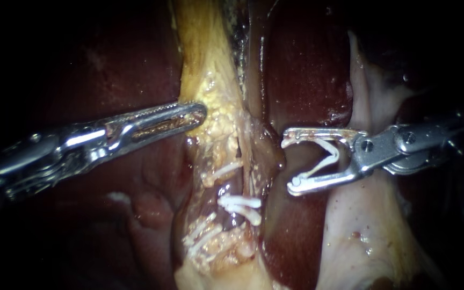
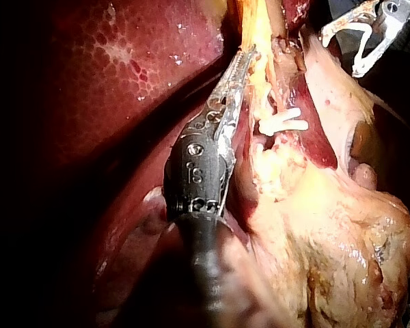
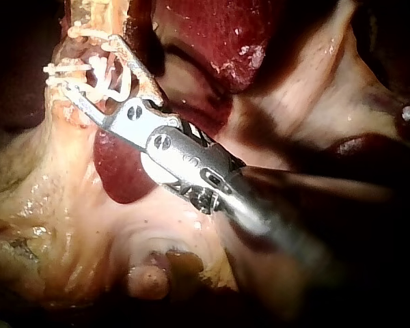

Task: Clipping third clip right tube

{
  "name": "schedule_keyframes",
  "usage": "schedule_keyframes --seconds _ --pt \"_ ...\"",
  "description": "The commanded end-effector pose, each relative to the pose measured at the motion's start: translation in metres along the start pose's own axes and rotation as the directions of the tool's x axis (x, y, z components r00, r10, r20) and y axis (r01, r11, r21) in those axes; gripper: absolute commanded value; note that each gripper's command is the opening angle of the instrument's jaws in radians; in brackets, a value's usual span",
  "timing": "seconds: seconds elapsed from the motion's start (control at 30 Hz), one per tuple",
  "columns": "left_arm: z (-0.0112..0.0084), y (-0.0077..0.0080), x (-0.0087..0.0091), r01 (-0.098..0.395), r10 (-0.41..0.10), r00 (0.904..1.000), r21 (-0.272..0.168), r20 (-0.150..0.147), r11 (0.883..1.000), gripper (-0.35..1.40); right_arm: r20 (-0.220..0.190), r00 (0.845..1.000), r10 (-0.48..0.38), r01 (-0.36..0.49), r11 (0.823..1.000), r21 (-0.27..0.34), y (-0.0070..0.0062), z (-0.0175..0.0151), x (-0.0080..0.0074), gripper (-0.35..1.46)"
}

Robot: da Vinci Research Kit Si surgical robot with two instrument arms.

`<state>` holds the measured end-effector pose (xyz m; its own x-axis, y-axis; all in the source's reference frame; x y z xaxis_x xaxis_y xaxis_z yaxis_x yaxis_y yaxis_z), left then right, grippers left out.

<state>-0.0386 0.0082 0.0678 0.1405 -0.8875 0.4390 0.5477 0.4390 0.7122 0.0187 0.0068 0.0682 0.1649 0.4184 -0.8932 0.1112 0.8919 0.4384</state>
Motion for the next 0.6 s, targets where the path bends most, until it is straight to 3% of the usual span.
schedule_keyframes --seconds 0.03,0.1,0.2,0.37,0.43,0.6 --pt "-0.0002 0.0000 -0.0001 0.000 0.000 1.0000 0.000 0.000 1.000 -0.35 0.000 1.000 0.000 0.000 1.000 -0.001 -0.0001 0.0002 -0.0002 0.60" --pt "-0.0007 -0.0001 -0.0004 0.001 -0.001 1.0000 0.003 -0.002 1.000 -0.35 0.000 1.000 0.008 -0.008 1.000 0.002 -0.0003 0.0007 -0.0006 0.60" --pt "-0.0023 -0.0001 -0.0015 0.006 -0.006 1.0000 0.007 -0.007 1.000 -0.35 -0.001 0.994 0.109 -0.109 0.994 0.011 -0.0007 0.0023 -0.0023 0.60" --pt "-0.0056 -0.0001 -0.0031 0.015 -0.015 0.9998 0.000 0.013 1.000 -0.35 0.000 0.948 0.319 -0.319 0.947 0.022 -0.0005 0.0055 -0.0060 0.60" --pt "-0.0071 -0.0002 -0.0036 0.018 -0.018 0.9996 -0.002 0.022 1.000 -0.35 0.013 0.928 0.373 -0.373 0.927 0.017 -0.0001 0.0068 -0.0074 0.60" --pt "-0.0096 -0.0006 -0.0045 0.026 -0.026 0.9988 -0.003 0.041 1.000 -0.35 0.045 0.898 0.438 -0.438 0.899 -0.008 0.0012 0.0090 -0.0101 0.60"
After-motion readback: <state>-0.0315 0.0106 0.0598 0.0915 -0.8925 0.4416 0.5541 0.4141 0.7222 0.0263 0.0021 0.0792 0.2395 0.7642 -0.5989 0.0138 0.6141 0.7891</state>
